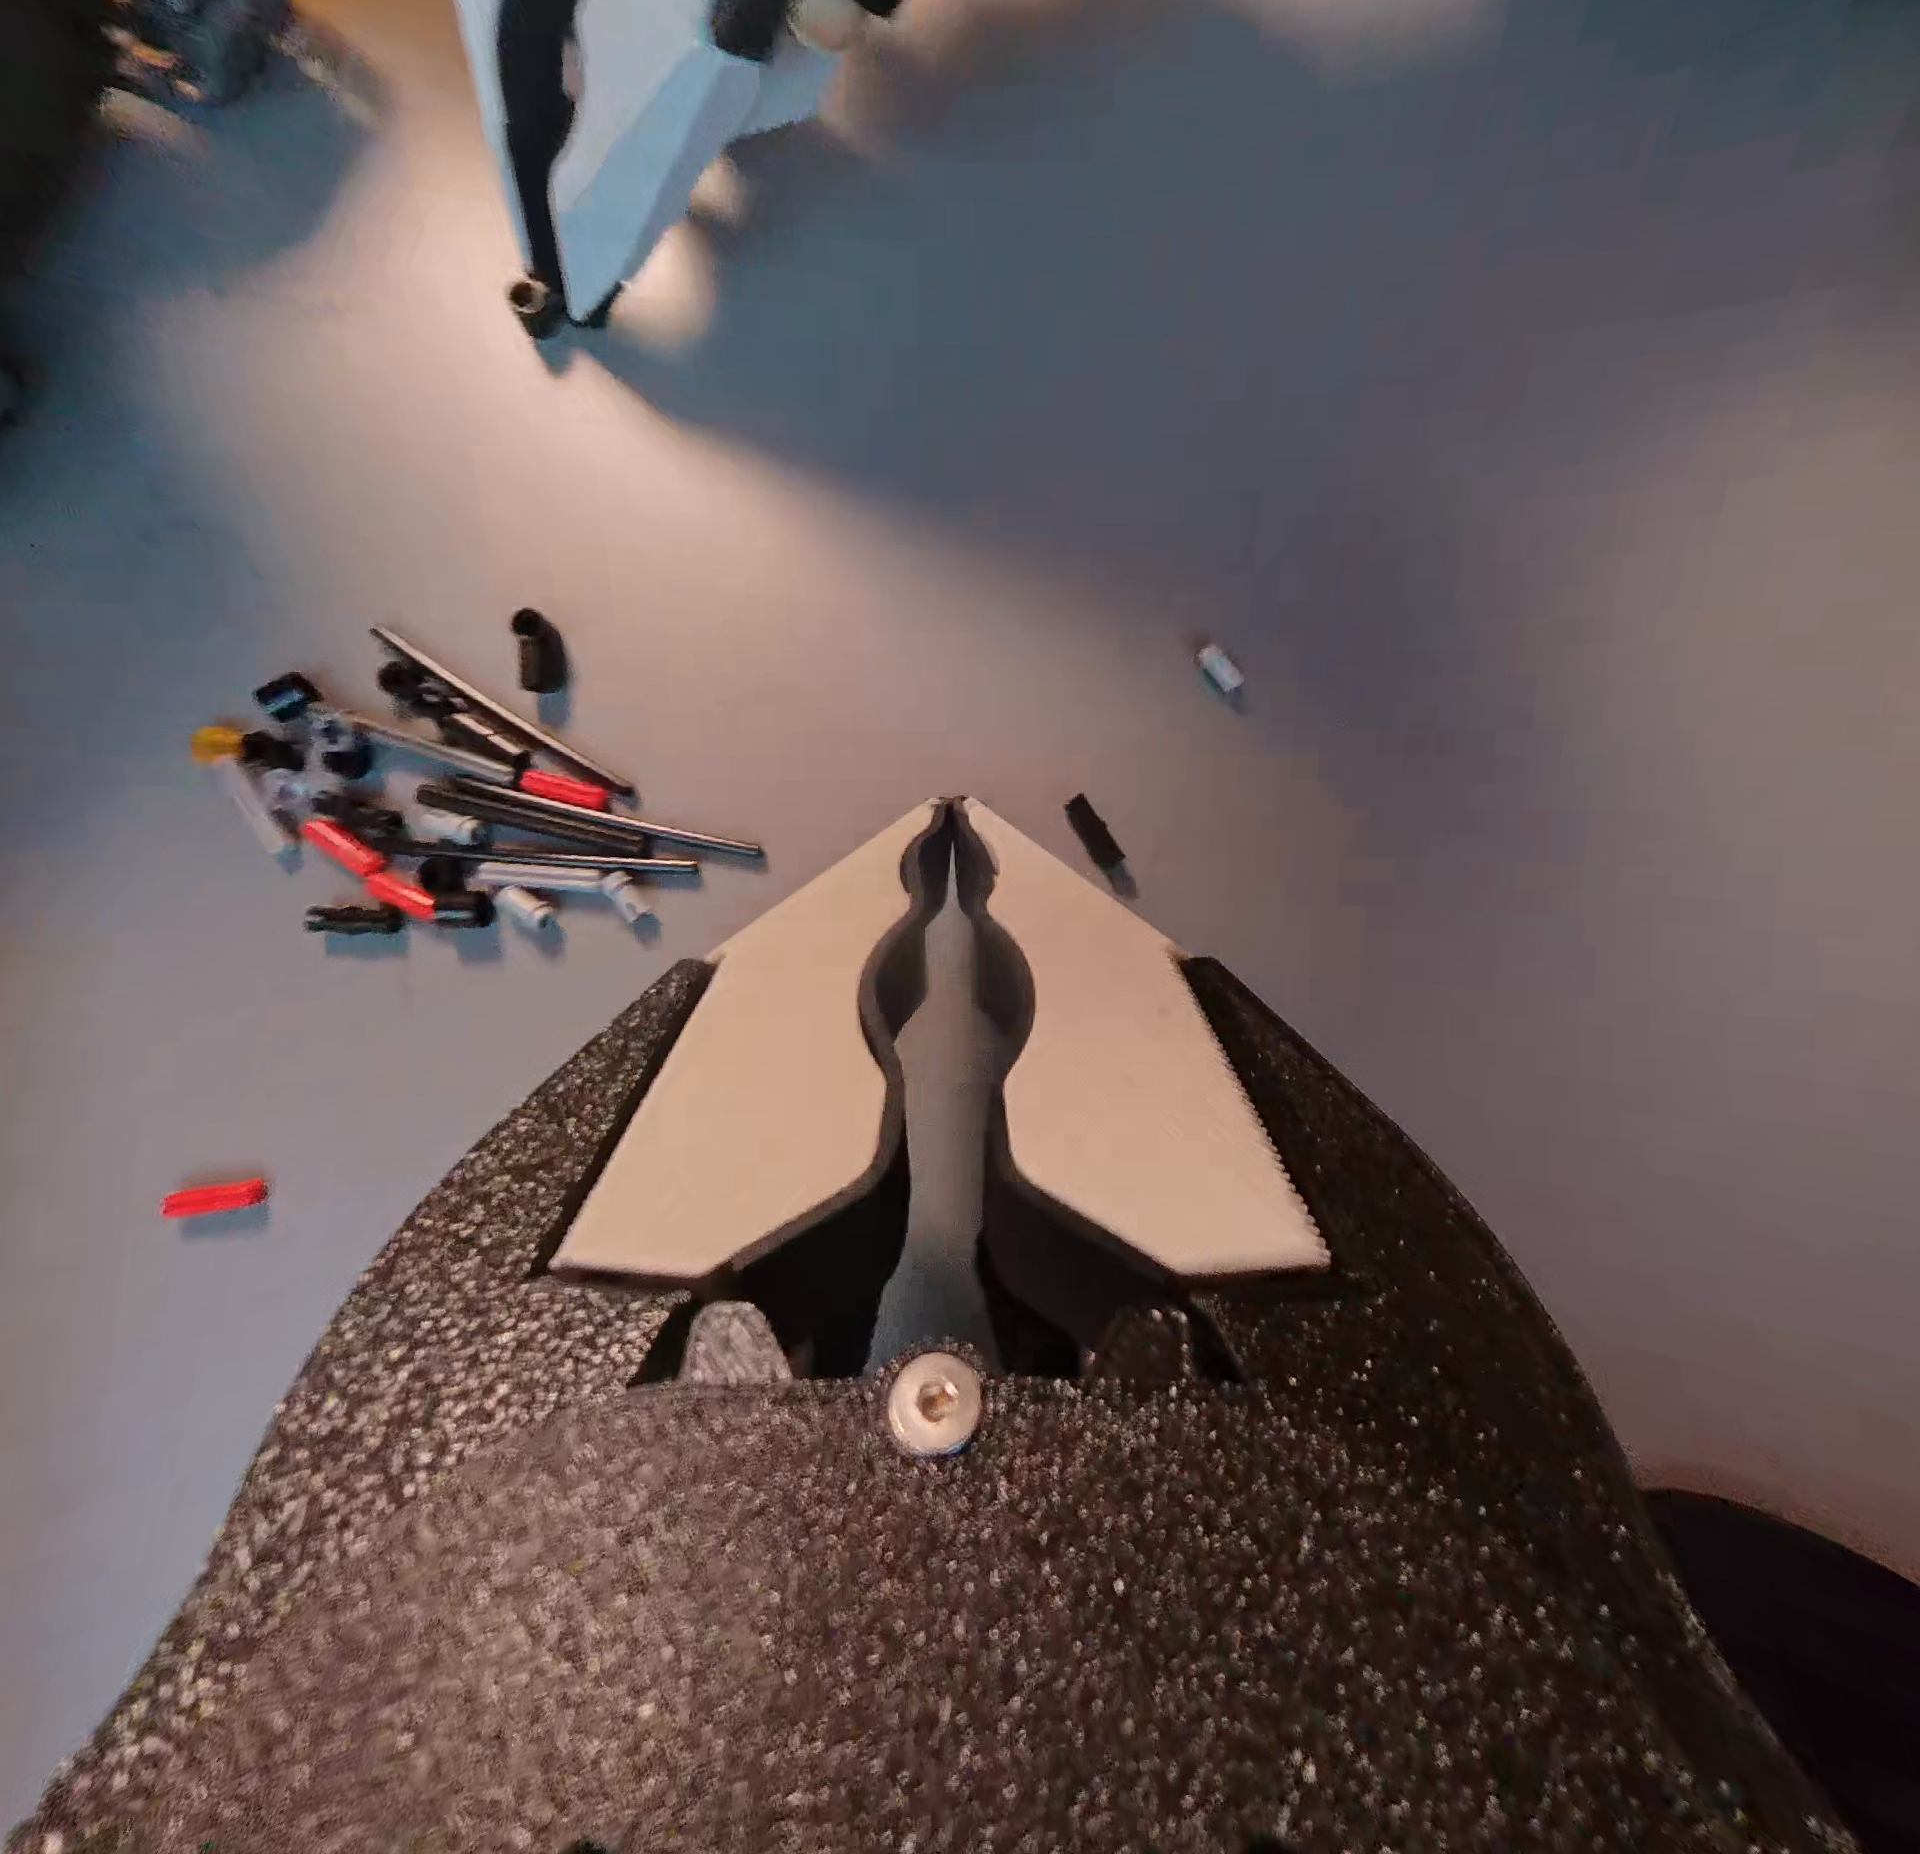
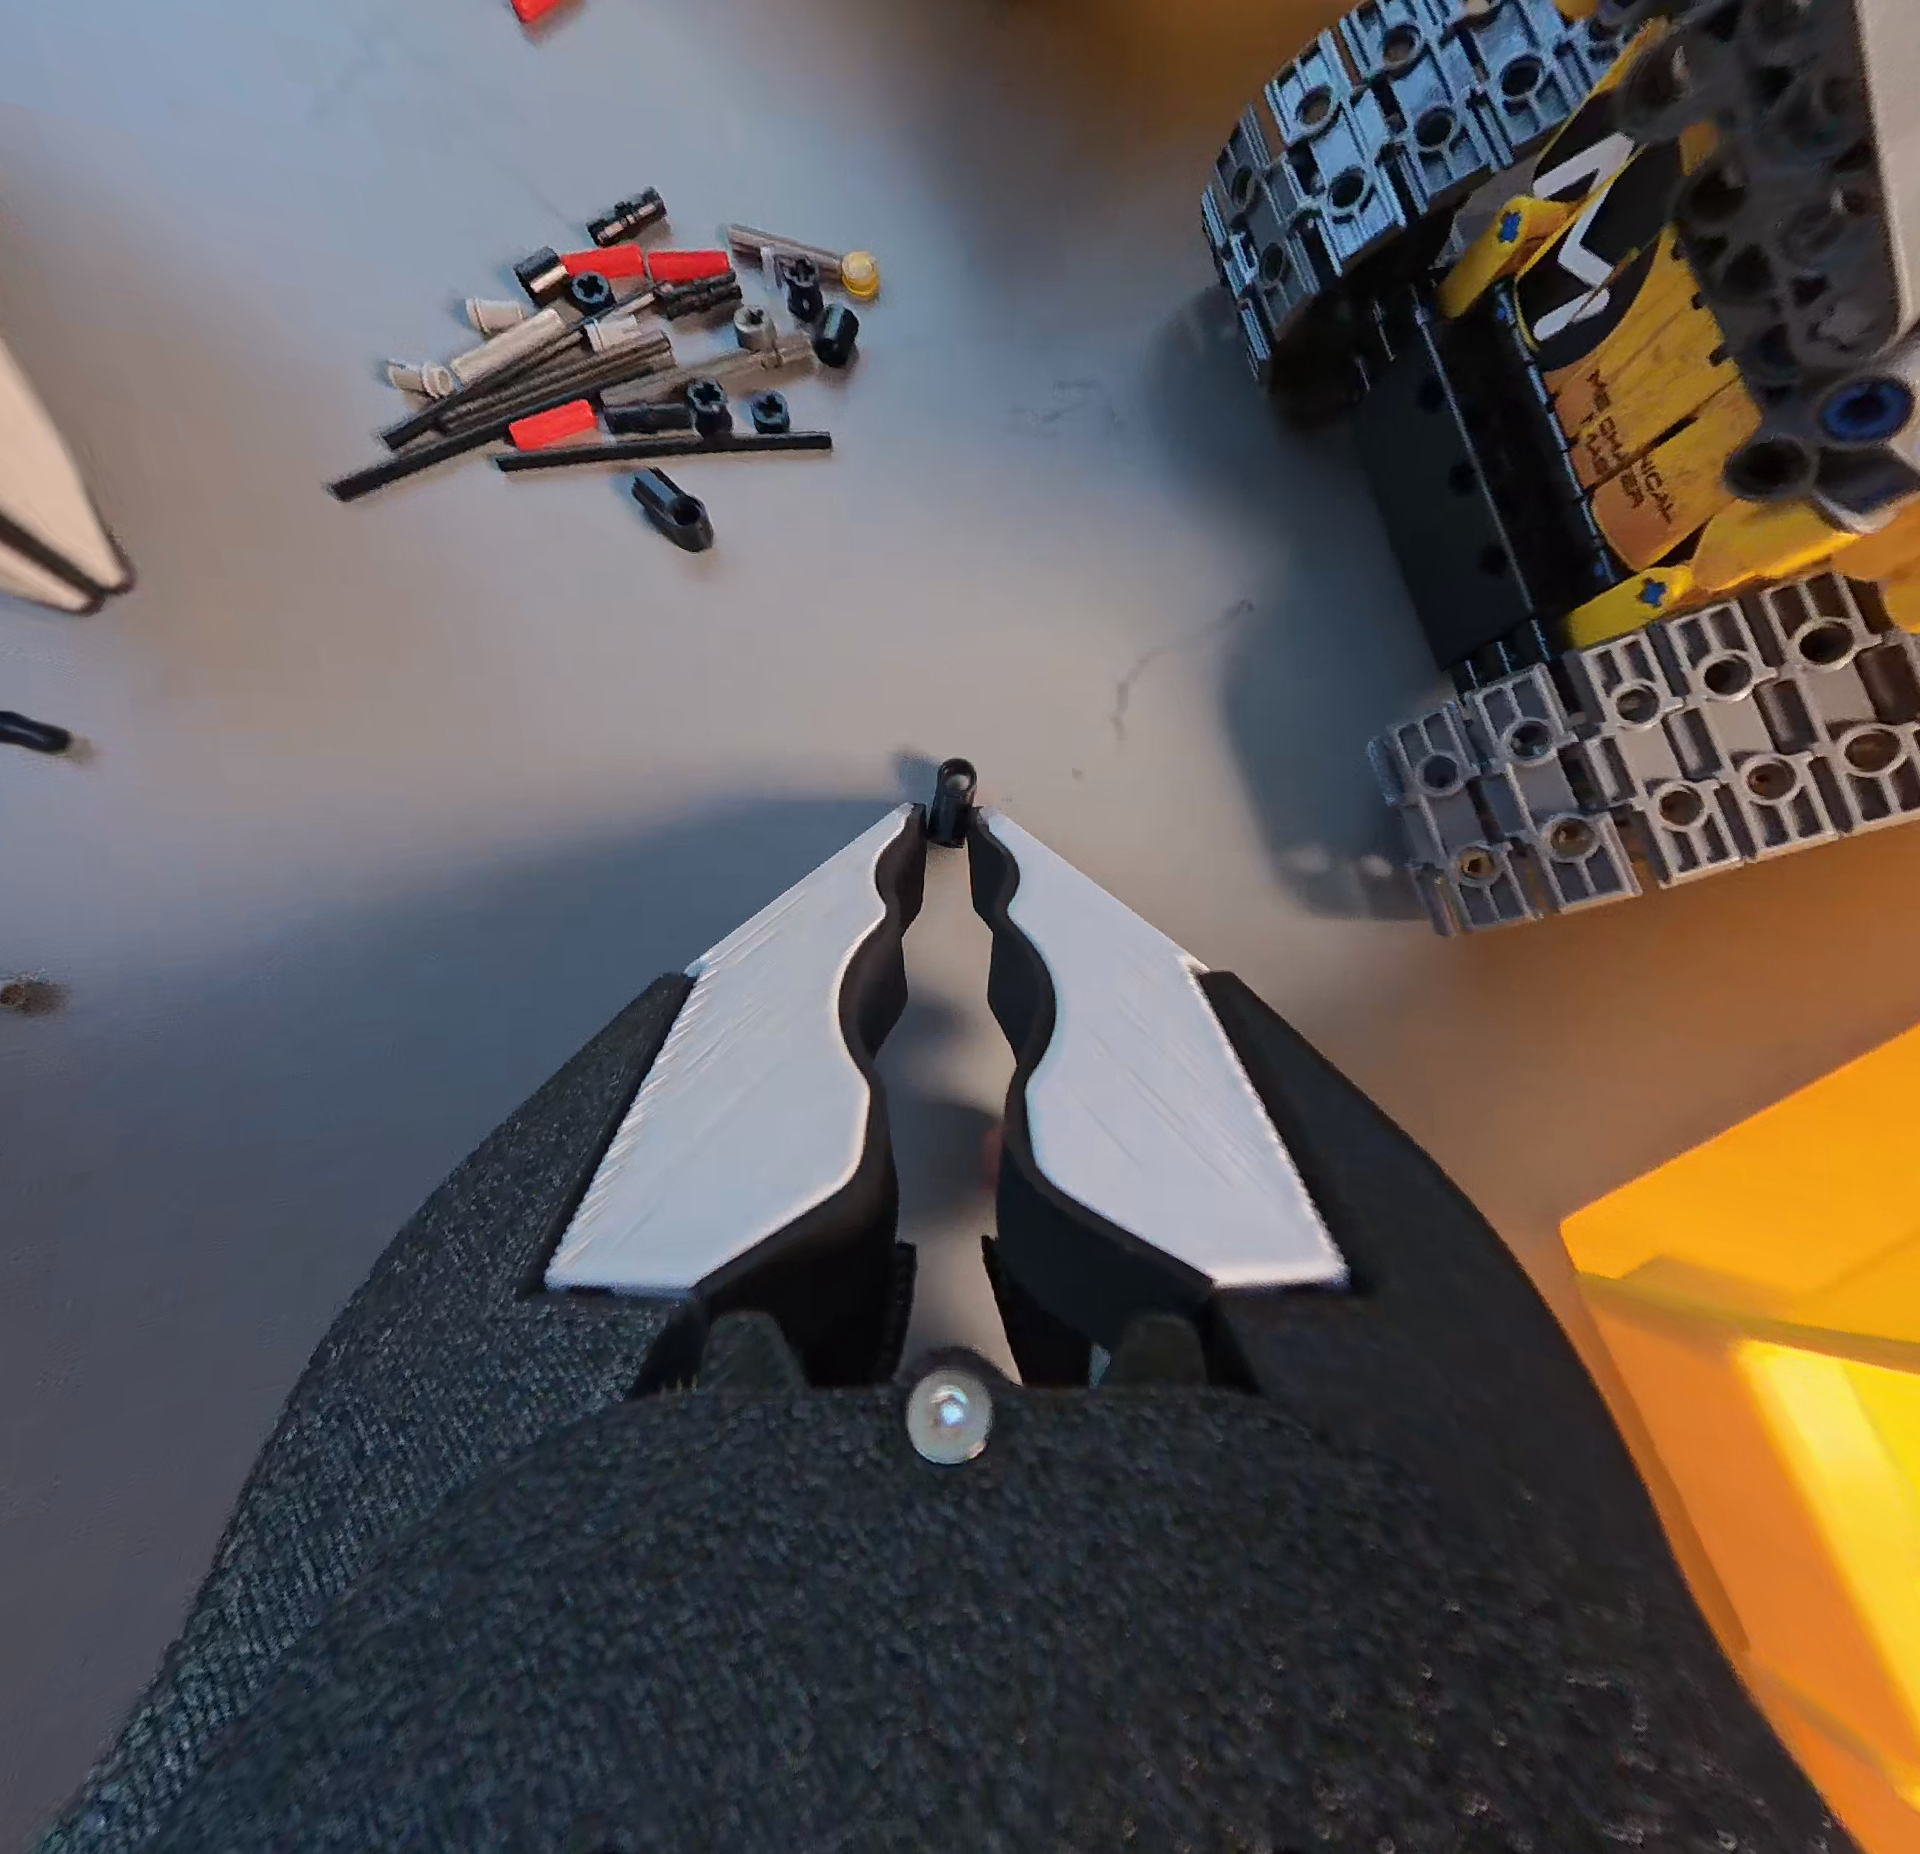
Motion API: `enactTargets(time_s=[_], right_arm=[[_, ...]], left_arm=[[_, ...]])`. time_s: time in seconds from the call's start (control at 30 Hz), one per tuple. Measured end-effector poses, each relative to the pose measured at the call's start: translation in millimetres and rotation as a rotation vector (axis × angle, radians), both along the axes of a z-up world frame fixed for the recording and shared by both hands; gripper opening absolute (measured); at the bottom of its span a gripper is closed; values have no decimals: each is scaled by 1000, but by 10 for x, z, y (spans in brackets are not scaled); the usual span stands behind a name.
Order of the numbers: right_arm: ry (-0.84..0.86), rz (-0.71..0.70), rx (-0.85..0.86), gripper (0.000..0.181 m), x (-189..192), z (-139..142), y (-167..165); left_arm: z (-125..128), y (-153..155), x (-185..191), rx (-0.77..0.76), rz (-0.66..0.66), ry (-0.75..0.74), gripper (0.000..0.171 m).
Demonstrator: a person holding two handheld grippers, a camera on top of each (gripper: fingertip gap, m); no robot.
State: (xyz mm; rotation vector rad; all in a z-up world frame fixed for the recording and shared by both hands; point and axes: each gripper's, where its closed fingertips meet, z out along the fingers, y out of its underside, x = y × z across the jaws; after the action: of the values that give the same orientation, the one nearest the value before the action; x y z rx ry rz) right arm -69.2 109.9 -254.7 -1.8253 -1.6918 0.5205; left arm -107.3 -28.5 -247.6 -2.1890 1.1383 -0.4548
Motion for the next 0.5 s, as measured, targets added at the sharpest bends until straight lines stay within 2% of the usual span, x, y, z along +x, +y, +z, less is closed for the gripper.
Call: enactTargets(time_s=[0.1, 0.17, 0.23, 0.3, 0.4, 0.5], right_arm=[[91, 54, -3, 7, -197, 114, -142], [135, 87, 19, 7, -364, 196, -215], [168, 113, 34, 7, -544, 256, -270], [181, 143, 31, 8, -716, 273, -333], [177, 173, 32, 7, -907, 260, -394], [187, 176, 42, 7, -961, 279, -398]], left_arm=[[140, 119, -152, 42, 81, -71, 0], [209, 62, -141, 26, 67, -115, 0], [217, -32, -69, -24, 38, -144, 14], [131, -128, 15, -73, -2, -116, 23], [-68, -175, 65, -96, -34, -5, 24], [-119, -154, 71, -78, -38, 46, 12]])
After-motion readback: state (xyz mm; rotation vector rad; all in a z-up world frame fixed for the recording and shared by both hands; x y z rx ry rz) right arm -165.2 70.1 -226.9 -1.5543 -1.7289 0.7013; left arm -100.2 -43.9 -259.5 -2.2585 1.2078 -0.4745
